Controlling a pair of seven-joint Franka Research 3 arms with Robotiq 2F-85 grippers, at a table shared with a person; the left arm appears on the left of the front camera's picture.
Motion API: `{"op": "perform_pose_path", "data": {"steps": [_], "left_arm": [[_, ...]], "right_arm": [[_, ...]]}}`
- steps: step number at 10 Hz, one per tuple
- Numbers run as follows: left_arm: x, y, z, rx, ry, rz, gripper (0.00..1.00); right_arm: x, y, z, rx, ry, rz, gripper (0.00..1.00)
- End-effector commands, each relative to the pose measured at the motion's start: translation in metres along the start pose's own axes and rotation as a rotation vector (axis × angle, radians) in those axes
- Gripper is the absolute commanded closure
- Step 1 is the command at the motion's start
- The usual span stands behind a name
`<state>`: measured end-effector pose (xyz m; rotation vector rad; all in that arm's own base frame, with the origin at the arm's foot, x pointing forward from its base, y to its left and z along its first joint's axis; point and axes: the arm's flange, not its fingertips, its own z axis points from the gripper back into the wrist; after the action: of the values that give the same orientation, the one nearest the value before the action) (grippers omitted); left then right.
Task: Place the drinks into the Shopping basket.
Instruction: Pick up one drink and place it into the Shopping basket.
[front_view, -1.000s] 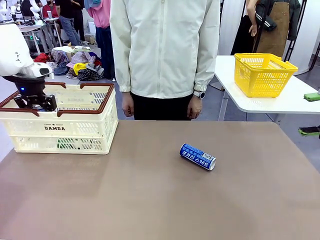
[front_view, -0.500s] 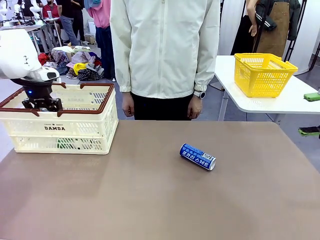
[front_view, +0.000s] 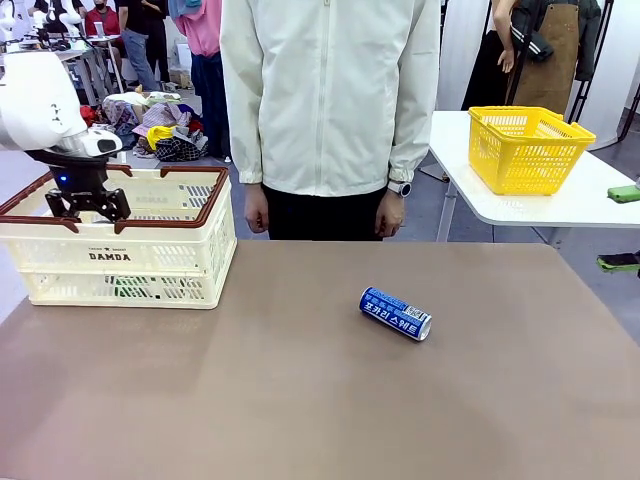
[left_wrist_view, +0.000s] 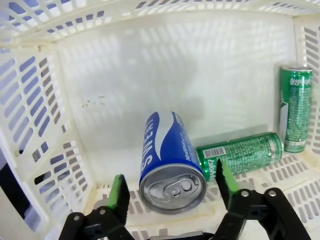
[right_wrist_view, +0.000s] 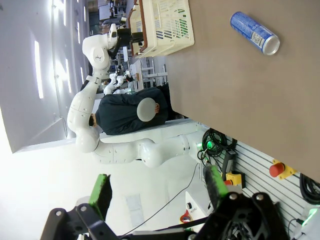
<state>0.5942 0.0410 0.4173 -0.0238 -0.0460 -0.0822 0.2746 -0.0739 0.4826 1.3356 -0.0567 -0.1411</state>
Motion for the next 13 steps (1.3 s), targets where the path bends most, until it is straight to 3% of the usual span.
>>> {"op": "perform_pose_path", "data": {"steps": [1,3,5,7,8,9,11,12,13], "left_arm": [[0.000,0.004,0.007,0.011,-0.003,-0.014,0.00],[-0.008,0.002,0.025,0.009,-0.038,-0.021,0.00],[-0.030,-0.003,0.087,-0.034,-0.123,0.002,0.00],[-0.073,-0.016,0.165,-0.164,-0.233,-0.009,0.00],[-0.102,-0.020,0.193,-0.317,-0.264,-0.053,0.00],[-0.133,-0.018,0.207,-0.425,-0.204,-0.132,0.00],[-0.196,0.011,0.203,-0.707,-0.285,-0.314,0.00],[-0.212,0.029,0.181,-0.823,-0.363,-0.262,0.00],[-0.220,0.045,0.149,-0.941,-0.358,-0.245,0.00]], "right_arm": [[0.000,0.004,0.002,0.007,0.006,-0.001,0.00],[0.000,0.004,0.002,0.007,0.006,-0.001,0.00],[0.000,0.004,0.002,0.007,0.006,-0.001,0.00],[0.000,0.004,0.002,0.007,0.006,-0.001,0.00],[0.000,0.004,0.002,0.007,0.006,-0.001,0.00],[0.000,0.004,0.002,0.007,0.006,-0.001,0.00],[0.000,0.004,0.002,0.007,0.006,-0.001,0.00],[0.000,0.004,0.002,0.007,0.006,-0.001,0.00],[0.000,0.004,0.002,0.007,0.006,-0.001,0.00]]}}
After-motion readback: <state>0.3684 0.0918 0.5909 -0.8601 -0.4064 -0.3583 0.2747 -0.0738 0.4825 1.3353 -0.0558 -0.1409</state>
